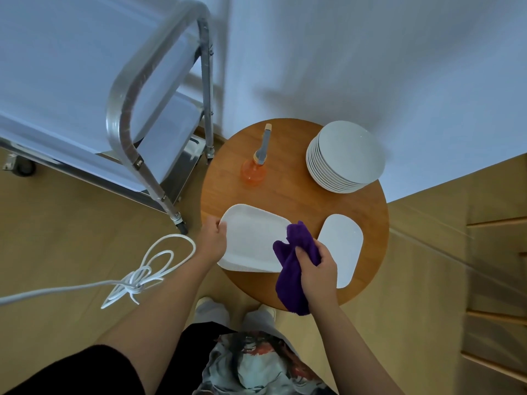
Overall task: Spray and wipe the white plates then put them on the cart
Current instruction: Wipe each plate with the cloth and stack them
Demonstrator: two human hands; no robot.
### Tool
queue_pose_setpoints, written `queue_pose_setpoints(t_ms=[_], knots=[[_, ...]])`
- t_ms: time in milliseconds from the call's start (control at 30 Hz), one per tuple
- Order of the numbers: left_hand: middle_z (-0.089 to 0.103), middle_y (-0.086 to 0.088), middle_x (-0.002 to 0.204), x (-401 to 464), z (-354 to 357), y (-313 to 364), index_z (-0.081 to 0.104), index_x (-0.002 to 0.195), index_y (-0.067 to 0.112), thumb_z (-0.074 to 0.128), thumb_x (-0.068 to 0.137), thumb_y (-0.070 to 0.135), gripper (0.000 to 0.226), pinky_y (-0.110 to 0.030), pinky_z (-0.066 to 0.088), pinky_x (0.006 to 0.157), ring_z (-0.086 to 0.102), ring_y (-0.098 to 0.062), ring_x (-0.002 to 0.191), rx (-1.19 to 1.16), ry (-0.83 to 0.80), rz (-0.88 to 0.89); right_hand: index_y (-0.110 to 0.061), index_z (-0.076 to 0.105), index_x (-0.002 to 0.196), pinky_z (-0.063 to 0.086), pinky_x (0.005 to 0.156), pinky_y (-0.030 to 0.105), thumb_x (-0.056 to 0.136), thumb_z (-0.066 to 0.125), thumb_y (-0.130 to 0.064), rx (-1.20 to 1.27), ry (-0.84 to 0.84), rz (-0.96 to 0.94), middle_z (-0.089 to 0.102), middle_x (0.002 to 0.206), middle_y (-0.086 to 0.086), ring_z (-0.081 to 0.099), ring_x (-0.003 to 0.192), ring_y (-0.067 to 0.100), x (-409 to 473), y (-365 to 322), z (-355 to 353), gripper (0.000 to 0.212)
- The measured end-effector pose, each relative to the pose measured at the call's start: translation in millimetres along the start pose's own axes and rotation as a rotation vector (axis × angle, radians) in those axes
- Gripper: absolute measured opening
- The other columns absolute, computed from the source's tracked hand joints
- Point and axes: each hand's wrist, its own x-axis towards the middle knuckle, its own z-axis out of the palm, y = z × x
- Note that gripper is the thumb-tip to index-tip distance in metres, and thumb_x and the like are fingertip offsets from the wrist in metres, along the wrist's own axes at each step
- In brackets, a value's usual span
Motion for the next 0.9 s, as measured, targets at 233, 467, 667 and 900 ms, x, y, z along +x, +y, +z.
queue_pose_setpoints(t_ms=[233,467,667,900], knots=[[0.049,0.0,0.123,-33.6,-1.0,45.1,0.04,0.129,0.03,0.028,0.102,0.044,0.033,-0.037,0.046,0.091,0.048,-0.02,0.111,-0.525,0.029,-0.064,-0.034,0.052,0.112,0.051,0.067,0.027,0.092,0.058,-0.027,0.169,0.121,0.038,0.063,0.101,-0.009,0.06,0.092,0.013,2.8,-30.9,-10.7,0.021],[0.065,-0.005,0.118,-76.2,-33.1,122.6,0.054,0.127,0.031,0.037,0.081,0.07,0.062,-0.049,0.054,0.087,0.062,-0.03,0.107,-1.01,-0.159,-0.091,-0.029,0.046,0.13,0.055,0.076,0.033,0.092,0.057,-0.028,0.173,0.215,-0.19,0.06,0.114,-0.008,0.059,0.101,0.015,-4.5,-103.1,-58.5,0.039],[0.063,-0.007,0.119,-118.8,-50.4,180.5,0.052,0.13,0.022,0.035,0.081,0.067,0.069,-0.033,0.058,0.073,0.061,-0.026,0.105,-1.025,-0.146,0.096,-0.022,0.025,0.148,0.045,0.083,0.013,0.098,0.046,-0.022,-0.233,0.201,-0.466,0.051,0.133,0.0,0.051,0.117,0.019,-19.2,-149.9,-71.2,0.054],[0.054,-0.013,0.135,-147.8,-51.6,208.5,0.05,0.134,0.014,0.033,0.068,0.086,0.099,-0.055,0.042,0.102,0.052,-0.034,0.124,-0.808,0.067,0.25,-0.014,0.033,0.144,0.035,0.11,0.039,0.097,0.047,-0.015,-0.073,0.357,-0.73,0.045,0.144,0.005,0.042,0.131,0.022,-19.0,-188.2,-48.4,0.049]])
